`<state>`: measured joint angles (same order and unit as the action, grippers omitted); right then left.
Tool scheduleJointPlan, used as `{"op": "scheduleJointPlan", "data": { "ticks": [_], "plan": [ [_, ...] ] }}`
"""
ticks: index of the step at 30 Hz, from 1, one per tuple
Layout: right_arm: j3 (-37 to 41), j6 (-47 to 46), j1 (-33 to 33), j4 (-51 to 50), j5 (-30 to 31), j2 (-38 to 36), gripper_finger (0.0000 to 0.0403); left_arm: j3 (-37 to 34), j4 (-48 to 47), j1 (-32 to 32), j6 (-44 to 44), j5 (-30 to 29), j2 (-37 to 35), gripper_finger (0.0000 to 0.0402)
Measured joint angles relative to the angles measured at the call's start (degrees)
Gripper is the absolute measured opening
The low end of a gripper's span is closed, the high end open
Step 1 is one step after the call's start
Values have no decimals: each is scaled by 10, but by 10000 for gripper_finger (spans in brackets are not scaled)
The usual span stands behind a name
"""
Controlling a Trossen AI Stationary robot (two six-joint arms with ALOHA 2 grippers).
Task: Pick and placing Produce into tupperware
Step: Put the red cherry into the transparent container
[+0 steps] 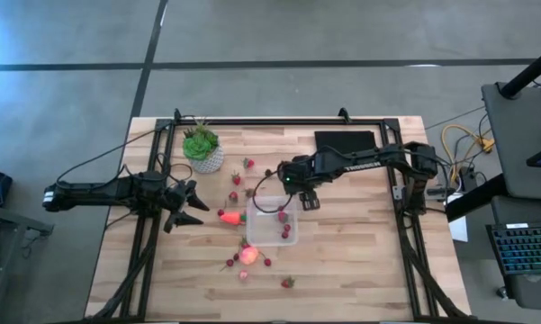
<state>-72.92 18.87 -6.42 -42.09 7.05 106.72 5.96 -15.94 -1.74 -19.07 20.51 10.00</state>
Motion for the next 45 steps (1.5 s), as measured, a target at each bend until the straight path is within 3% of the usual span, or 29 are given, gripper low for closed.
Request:
{"op": "scheduleJointPlan", "data": {
  "ticks": [22,45],
  "plan": [
    [80,-52,0,179,0,0,210,0,0,0,0,0,0,240],
    [138,-109,-11,260,1,-2,210,0,0,0,0,0,0,240]
  ]
}}
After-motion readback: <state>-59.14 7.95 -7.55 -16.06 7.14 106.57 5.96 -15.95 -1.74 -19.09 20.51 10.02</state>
